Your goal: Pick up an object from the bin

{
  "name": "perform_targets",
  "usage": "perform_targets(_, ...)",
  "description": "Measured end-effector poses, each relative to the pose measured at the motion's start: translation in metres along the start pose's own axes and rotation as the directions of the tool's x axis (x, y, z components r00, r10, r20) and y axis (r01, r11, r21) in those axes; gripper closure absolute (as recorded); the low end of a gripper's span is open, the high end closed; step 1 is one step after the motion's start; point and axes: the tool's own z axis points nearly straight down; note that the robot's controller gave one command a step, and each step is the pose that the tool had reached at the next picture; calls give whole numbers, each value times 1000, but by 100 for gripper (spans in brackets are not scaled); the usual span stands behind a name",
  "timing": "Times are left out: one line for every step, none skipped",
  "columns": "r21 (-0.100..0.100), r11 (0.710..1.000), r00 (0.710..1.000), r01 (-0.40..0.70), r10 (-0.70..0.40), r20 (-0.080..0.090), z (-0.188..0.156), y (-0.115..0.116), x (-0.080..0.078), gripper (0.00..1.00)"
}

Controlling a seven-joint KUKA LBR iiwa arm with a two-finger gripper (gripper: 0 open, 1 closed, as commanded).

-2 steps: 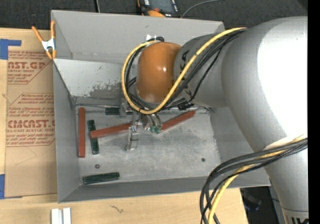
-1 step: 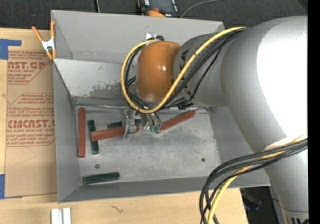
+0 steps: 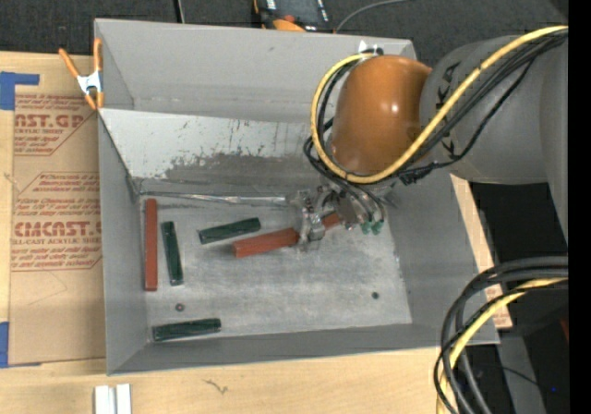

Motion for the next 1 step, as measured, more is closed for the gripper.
perform_targets(0, 1000, 1000, -9, 9, 3, -79, -8, 17, 100)
